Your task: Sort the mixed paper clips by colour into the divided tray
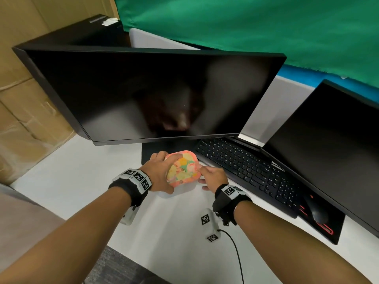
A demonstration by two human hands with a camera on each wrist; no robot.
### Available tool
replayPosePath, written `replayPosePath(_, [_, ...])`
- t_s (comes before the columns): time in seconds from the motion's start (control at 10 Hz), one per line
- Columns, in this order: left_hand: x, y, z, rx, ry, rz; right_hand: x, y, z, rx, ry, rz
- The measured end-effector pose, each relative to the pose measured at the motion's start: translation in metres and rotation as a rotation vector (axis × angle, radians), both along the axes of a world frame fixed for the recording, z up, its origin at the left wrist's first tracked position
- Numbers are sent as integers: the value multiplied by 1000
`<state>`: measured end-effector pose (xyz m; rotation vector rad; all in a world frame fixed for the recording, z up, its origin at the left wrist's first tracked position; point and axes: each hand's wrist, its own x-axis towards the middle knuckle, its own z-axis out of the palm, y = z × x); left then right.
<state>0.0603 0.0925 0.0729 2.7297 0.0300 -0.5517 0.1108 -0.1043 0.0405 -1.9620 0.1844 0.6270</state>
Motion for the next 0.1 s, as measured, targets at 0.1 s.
replayPosePath(0.1, [-5,-1,-3,-5,2,24,-4,-2,-2,27,79,-46])
